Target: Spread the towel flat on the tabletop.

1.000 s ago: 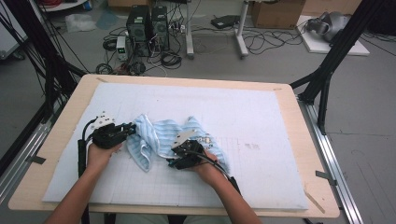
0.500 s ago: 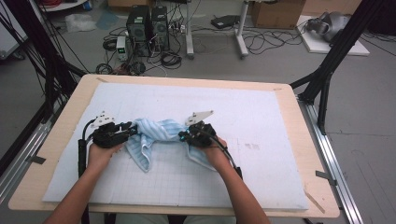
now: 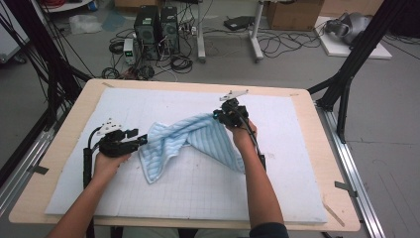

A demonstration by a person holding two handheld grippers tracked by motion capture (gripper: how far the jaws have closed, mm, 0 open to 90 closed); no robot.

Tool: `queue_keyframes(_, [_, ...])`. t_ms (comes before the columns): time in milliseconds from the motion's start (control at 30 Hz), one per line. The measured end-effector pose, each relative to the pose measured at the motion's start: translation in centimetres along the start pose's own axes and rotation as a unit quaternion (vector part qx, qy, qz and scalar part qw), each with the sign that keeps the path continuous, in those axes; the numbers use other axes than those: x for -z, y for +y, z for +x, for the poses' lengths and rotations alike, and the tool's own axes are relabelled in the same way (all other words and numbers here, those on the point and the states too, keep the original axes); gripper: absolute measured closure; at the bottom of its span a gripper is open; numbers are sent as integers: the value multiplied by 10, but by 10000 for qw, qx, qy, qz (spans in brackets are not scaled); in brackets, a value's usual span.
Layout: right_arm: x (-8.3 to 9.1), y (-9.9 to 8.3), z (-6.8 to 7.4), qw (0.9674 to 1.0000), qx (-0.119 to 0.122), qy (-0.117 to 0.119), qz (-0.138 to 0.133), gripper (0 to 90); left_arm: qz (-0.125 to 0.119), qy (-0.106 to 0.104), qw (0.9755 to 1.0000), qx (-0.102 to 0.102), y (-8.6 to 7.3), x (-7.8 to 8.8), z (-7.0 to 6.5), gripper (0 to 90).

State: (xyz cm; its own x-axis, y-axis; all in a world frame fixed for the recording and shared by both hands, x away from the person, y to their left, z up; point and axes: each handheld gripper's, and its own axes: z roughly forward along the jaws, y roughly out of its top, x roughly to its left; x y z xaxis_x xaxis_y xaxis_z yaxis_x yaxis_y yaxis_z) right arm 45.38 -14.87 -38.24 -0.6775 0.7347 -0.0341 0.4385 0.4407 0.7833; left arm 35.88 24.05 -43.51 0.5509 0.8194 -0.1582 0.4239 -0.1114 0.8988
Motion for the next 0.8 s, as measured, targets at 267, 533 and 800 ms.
queue_keyframes(267, [3,5,-34,9933,-183,-1116,220,867,13,-137,9999,-105,0,-1,-4,481])
queue_keyframes(533, [9,-9,-34,9920,-437,-1182,19,709,108,-418,9987,-255,-2,-5,-12,475])
queue_keyframes(800, [27,-27,7,9991,-43,-336,-245,643,251,-731,9961,-436,-4,-15,-28,420])
